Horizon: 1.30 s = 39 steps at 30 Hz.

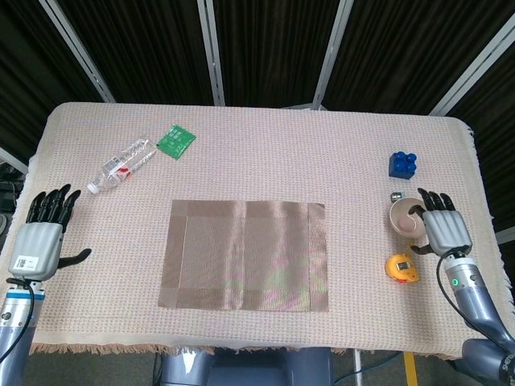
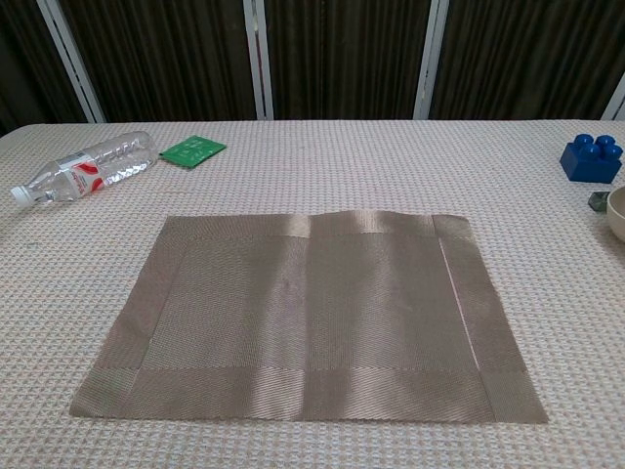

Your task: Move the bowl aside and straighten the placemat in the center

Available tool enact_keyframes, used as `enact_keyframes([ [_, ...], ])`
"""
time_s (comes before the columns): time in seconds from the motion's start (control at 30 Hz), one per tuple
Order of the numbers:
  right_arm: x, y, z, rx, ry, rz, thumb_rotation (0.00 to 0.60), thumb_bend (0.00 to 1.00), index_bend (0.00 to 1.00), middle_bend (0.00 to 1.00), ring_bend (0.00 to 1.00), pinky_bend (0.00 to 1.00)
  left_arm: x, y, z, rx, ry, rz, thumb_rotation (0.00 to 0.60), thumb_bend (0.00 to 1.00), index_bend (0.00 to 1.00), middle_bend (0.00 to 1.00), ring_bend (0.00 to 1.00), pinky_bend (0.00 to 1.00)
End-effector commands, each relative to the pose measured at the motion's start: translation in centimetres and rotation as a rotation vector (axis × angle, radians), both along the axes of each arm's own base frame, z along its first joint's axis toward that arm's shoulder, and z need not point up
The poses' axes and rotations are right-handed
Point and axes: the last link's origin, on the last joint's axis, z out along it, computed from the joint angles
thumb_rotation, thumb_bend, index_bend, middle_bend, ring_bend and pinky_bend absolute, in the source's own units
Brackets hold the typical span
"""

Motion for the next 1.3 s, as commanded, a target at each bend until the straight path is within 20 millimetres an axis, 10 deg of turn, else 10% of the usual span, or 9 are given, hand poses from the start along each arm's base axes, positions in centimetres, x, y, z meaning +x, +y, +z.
enact_keyframes([
  [0.03,-0.4,-1.1,-1.3,0.021,0.048,0.000,0.600,0.00,0.34,0.00,0.00,0.00,-0.1,0.3,0.0,-0.007,0.013,0.005,0.600,0.06,0.00,0.00,0.00,0.00],
  [0.5,-3.8,-1.4,-2.8,0.056,0.128,-0.062,0.600,0.01,0.36,0.00,0.00,0.00,0.1,0.6,-0.3,-0.024,0.007,0.006,0.600,0.06,0.00,0.00,0.00,0.00],
  [0.93,-5.1,-1.8,-4.1,0.073,0.140,-0.054,0.600,0.30,0.58,0.00,0.00,0.00,0.5,0.0,-0.7,-0.072,-0.024,-0.010,0.600,0.06,0.00,0.00,0.00,0.00],
  [1.3,-4.5,-1.7,-3.9,0.021,0.068,0.029,0.600,0.34,0.67,0.00,0.00,0.00,0.6,-0.2,-1.0,-0.099,-0.040,-0.012,0.600,0.06,0.00,0.00,0.00,0.00],
])
